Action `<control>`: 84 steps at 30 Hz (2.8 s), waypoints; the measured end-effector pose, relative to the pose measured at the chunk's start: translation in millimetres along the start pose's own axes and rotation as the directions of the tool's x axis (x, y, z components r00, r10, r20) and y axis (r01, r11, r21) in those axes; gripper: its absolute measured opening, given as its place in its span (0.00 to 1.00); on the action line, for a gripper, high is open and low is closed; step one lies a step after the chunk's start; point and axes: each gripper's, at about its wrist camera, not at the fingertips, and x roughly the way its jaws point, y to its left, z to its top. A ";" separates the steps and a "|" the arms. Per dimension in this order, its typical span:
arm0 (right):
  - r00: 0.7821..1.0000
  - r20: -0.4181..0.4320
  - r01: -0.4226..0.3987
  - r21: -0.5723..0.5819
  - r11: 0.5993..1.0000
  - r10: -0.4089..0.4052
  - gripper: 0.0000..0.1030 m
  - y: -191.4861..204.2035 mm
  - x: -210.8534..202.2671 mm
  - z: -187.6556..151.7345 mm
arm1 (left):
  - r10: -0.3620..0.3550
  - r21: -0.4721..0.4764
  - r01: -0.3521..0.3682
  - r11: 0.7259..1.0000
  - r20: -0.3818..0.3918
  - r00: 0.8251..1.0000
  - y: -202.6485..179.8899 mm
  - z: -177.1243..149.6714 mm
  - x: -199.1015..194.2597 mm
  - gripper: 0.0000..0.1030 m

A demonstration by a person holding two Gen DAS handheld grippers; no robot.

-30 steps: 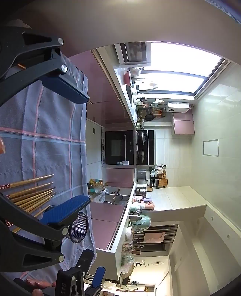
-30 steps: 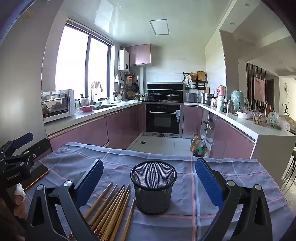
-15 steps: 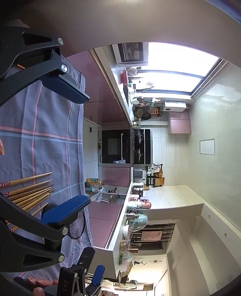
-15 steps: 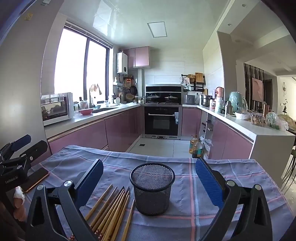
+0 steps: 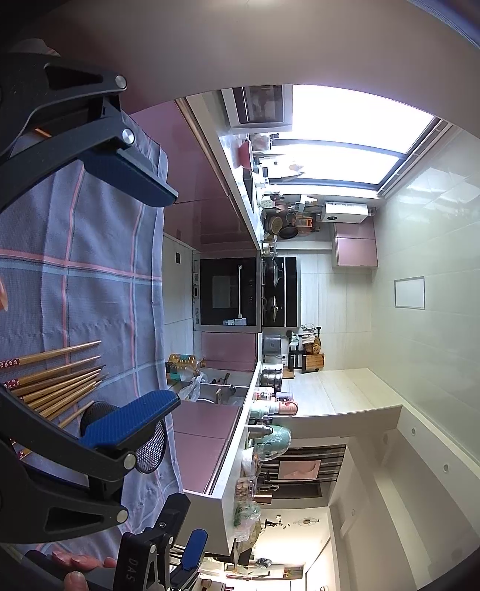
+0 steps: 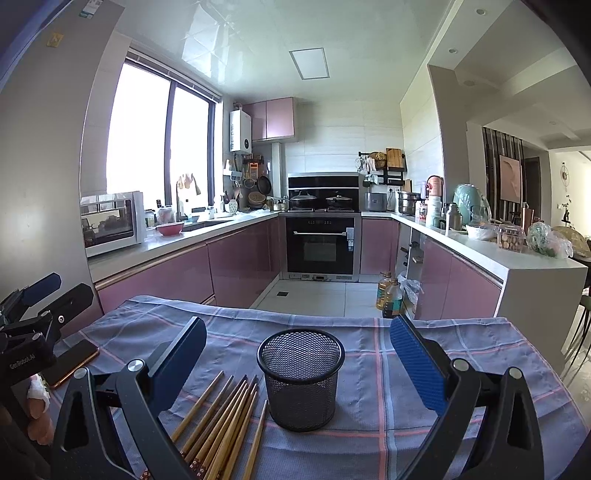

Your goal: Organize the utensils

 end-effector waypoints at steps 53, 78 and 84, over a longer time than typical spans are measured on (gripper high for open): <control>1.000 0.004 -0.013 0.004 1.000 0.013 0.94 -1.7 -4.7 -1.7 | -0.005 -0.002 0.005 1.000 0.007 1.000 -1.8 3.9 -7.0 0.95; 1.000 0.008 -0.013 0.005 1.000 0.013 0.94 -4.1 -6.2 -2.7 | -0.007 -0.003 0.007 1.000 0.005 1.000 -2.2 4.1 -7.1 0.95; 1.000 0.008 -0.012 0.006 1.000 0.012 0.94 -4.1 -6.3 -2.5 | -0.008 -0.003 0.008 1.000 0.001 1.000 -2.3 4.4 -7.2 0.95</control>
